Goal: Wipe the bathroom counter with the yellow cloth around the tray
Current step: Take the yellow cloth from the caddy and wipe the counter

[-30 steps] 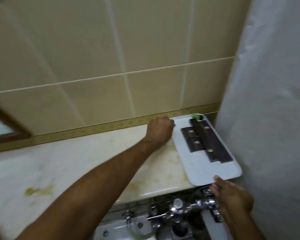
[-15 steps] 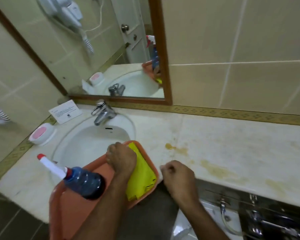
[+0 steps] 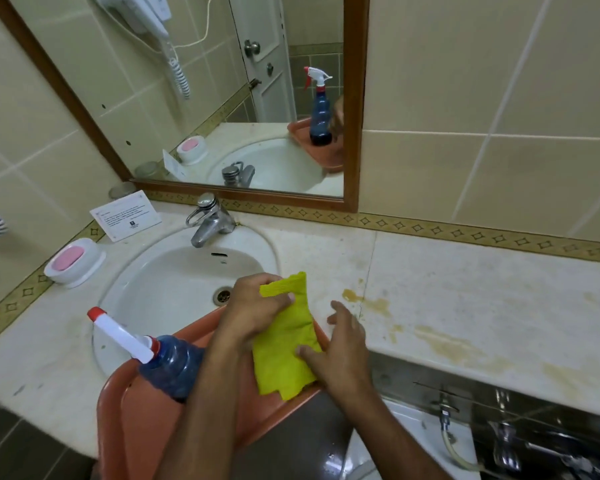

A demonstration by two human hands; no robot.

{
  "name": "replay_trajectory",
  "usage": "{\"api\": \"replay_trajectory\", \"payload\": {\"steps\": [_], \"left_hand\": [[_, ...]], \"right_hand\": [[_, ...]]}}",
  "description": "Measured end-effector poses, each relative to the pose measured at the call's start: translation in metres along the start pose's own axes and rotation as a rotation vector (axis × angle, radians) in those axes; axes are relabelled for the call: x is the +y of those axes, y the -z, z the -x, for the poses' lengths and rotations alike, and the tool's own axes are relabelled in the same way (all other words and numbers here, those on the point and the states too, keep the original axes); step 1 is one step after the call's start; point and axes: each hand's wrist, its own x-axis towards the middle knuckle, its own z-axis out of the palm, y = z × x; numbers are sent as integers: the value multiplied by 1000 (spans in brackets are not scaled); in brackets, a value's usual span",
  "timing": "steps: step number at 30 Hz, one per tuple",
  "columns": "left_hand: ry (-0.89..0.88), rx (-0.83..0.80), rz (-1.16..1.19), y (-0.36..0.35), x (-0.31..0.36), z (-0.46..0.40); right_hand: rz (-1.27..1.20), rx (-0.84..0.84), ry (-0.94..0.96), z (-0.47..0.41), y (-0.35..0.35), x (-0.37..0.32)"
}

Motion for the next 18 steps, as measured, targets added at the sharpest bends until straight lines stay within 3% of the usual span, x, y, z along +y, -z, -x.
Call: {"api": "replay_trajectory", "payload": {"steps": [2,4,6,9,11,13,16,18], "left_hand": [[-128,-151,96,1,24,21],[-227,-190,170,1,51,30],[-260,-131,197,-13,78,23],[-282,-38,-33,-46,99,-13],[-260,-77,-207,-72,93,-43],[-252,-115,-386,-98,74,-66],[-239,-152,-704,-116,32,-80],[-264,-118,-830,-115,7,-86]], "right_hand": [[-233,-24,39,-3,22,6],[-579,-171,58,-8,43,7],[-902,-218,41,-7,69,13],[-996,-114,-34,-7,98,26],[-845,-2,-120,-14,105,37],[-517,76,-184,-28,100,48],[216,-22,-247,-35,84,52],[651,129,-82,-45,73,51]]}}
